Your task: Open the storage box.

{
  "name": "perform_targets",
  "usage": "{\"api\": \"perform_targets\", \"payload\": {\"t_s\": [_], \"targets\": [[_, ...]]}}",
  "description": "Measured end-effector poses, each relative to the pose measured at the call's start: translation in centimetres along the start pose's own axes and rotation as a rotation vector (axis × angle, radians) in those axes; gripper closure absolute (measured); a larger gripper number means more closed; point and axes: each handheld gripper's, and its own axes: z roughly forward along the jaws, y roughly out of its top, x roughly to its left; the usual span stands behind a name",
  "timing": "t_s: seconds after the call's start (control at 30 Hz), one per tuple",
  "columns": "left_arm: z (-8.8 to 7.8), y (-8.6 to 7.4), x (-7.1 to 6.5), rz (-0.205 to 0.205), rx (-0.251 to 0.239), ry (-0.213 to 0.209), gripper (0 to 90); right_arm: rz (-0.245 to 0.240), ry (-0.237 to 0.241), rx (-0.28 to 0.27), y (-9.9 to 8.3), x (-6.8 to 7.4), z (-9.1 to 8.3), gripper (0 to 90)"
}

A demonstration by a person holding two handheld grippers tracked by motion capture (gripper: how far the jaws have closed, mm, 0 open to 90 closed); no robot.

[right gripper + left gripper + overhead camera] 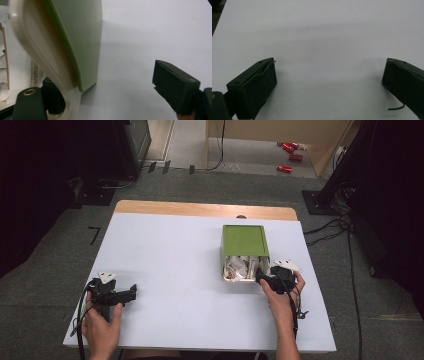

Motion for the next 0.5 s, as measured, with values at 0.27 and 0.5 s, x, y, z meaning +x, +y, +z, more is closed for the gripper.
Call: {"api": "perform_targets", "payload": {"t_s": [0.27, 0.5], "targets": [[0.0, 0.0, 0.0, 0.000, 0.000, 0.000, 0.0, -0.010, 0.001, 0.019, -0.3, 0.2, -0.7, 20.7], [0.0, 0.0, 0.0, 0.000, 0.000, 0.000, 0.0, -0.022, -0.001, 0.038, -0.7, 0.2, -1.3, 20.5]]}}
